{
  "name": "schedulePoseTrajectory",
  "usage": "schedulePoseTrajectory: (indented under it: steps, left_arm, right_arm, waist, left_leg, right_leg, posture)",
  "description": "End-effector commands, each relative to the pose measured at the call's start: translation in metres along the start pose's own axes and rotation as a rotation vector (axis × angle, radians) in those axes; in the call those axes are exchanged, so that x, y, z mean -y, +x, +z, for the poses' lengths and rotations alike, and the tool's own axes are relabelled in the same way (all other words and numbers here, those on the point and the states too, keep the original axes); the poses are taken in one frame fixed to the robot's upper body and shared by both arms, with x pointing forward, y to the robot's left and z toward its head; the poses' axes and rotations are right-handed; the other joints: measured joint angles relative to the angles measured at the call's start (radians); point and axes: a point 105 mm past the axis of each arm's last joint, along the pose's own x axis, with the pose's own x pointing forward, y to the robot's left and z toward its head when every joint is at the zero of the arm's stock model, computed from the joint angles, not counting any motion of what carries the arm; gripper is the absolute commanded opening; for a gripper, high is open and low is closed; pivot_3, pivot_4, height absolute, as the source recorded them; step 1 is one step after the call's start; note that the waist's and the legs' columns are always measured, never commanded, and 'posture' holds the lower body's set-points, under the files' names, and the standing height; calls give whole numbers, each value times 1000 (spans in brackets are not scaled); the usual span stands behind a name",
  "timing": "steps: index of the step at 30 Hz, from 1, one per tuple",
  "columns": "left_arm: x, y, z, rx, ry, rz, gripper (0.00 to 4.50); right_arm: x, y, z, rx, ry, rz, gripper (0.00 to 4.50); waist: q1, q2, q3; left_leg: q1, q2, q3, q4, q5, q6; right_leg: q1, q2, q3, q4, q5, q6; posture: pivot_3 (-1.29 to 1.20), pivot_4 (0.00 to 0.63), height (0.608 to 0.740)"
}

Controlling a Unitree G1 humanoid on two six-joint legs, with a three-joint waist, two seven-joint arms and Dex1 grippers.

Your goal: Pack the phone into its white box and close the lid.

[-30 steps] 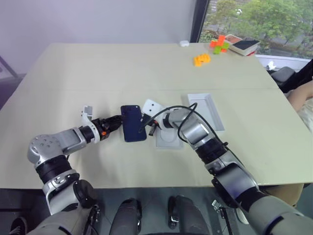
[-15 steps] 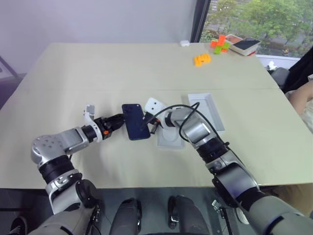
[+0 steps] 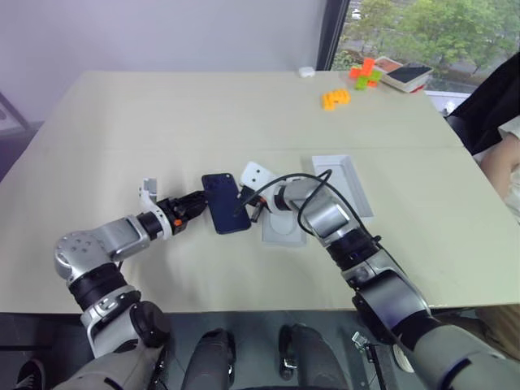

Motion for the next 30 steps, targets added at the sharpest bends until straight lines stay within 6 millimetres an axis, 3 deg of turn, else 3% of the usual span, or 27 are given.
schedulePoseTrajectory:
  steps: [1, 5, 9, 17, 21, 26, 30]
  left_arm:
    - [26, 12, -5, -42, -2, -124, 2408]
    - [27, 14, -11, -87, 3, -138, 2408]
    - [15, 13, -18, -128, 16, -59, 2408]
    - [10, 9, -10, -101, 73, 66, 2408]
    - [20, 17, -14, -105, 87, 54, 2408]
    - [6, 20, -15, -77, 83, 235, 2408]
    - [16, 30, -15, -27, 51, 256, 2408]
  right_arm:
    - [-18, 6, 19, 59, -38, 73, 48]
    - [-20, 5, 19, 63, -47, 93, 48]
    - [-17, 2, 23, 73, -71, 90, 48]
    - [-21, 4, 27, 89, -60, 95, 48]
    - [-20, 4, 26, 88, -58, 94, 48]
    - [-21, 4, 25, 84, -53, 96, 48]
    - [-23, 5, 24, 85, -50, 100, 48]
  waist:
    - [0, 0, 0]
    - [-1, 0, 0]
    - [0, 0, 0]
    - [-1, 0, 0]
    - [-1, 0, 0]
    - [2, 0, 0]
    - [1, 0, 0]
  left_leg:
    - [0, 0, 0, 0, 0, 0]
    - [0, 0, 0, 0, 0, 0]
    - [0, 0, 0, -1, 0, 0]
    - [0, 0, 0, -2, 0, 0]
    - [0, 0, 0, -2, 0, 0]
    - [0, 0, 0, -1, 0, -1]
    - [1, 0, -1, -1, 1, -2]
  right_leg:
    - [0, 0, 0, 0, 0, 0]
    - [0, 0, 0, 0, 0, 0]
    - [0, 0, 0, 0, 0, 0]
    - [0, -1, 0, 0, 0, 0]
    - [0, -1, 0, 0, 0, 0]
    - [0, -2, 0, 0, 0, 0]
    - [0, -1, 0, 0, 0, 0]
  posture:
    - [0, 150, 740]
    - [0, 150, 740]
    - [0, 150, 740]
    - [0, 150, 740]
    - [0, 150, 740]
    - [0, 150, 740]
    - [0, 150, 740]
